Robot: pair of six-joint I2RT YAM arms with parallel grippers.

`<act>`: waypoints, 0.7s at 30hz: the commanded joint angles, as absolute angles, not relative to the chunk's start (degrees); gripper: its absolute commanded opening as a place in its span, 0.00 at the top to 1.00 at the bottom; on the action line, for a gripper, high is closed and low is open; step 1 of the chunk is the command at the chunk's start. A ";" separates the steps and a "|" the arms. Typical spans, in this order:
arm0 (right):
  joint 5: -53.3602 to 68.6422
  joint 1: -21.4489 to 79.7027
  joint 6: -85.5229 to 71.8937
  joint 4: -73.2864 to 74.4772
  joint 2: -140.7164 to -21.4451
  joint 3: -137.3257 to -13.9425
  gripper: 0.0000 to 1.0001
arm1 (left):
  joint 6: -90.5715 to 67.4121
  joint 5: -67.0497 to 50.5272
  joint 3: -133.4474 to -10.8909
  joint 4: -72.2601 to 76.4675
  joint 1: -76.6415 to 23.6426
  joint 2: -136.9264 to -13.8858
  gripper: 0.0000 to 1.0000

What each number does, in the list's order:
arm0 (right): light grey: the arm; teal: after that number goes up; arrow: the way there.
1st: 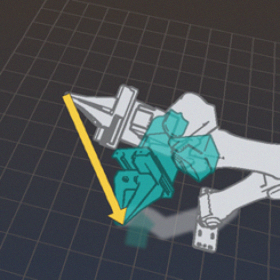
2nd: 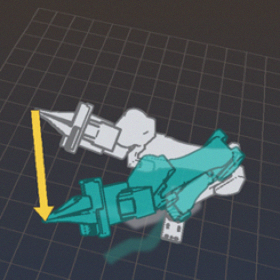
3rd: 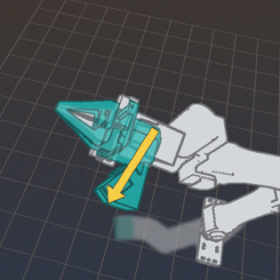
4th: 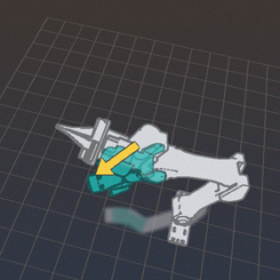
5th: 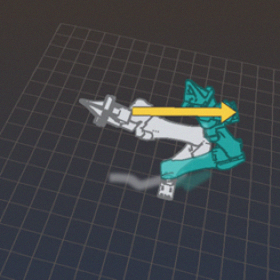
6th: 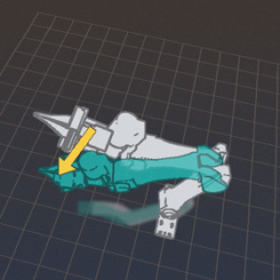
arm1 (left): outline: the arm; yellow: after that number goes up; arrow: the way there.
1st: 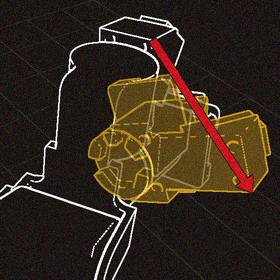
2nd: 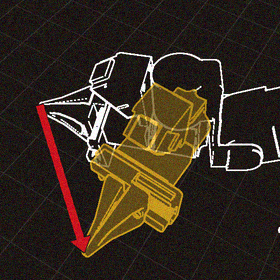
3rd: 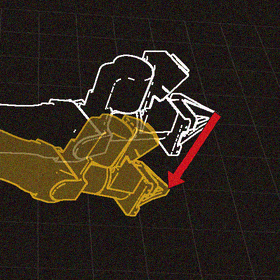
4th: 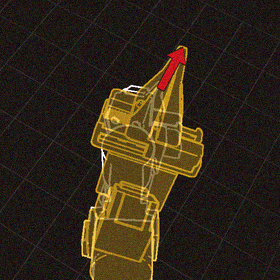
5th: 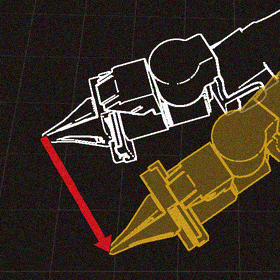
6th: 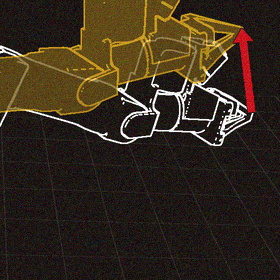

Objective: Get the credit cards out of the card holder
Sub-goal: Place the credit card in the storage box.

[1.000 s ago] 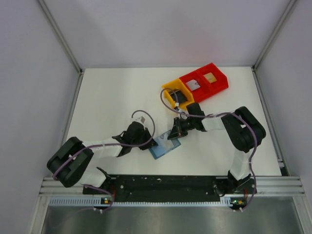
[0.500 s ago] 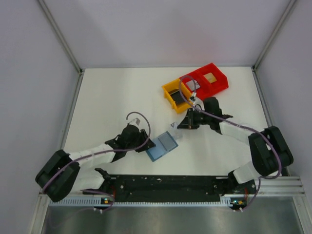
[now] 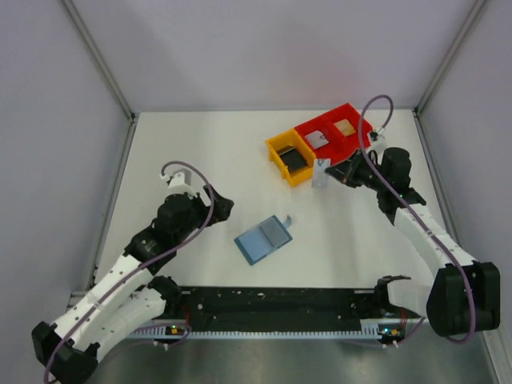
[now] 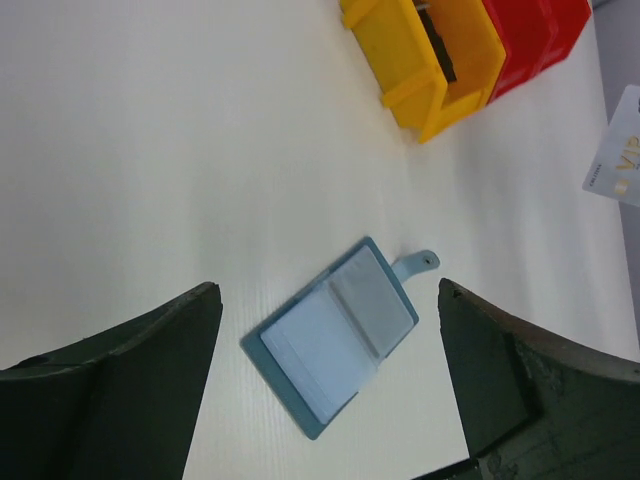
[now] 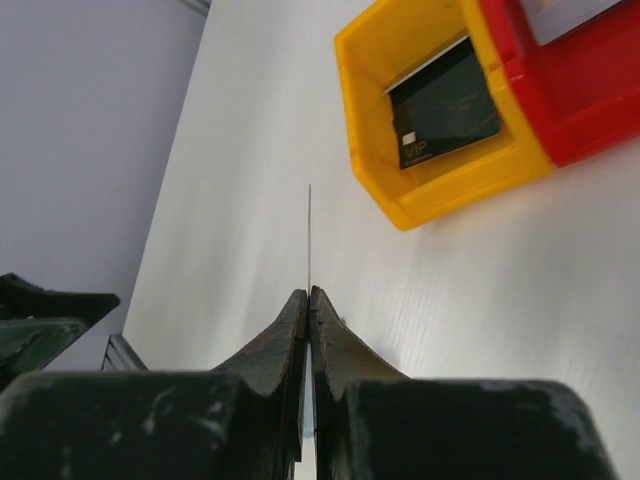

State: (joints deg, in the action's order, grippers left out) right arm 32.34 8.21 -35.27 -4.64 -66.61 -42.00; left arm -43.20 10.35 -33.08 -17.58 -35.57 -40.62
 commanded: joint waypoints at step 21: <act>1.94 4.83 -57.48 -35.51 -98.33 -58.17 1.00 | -18.11 27.60 -40.87 -26.19 -21.53 -29.44 0.04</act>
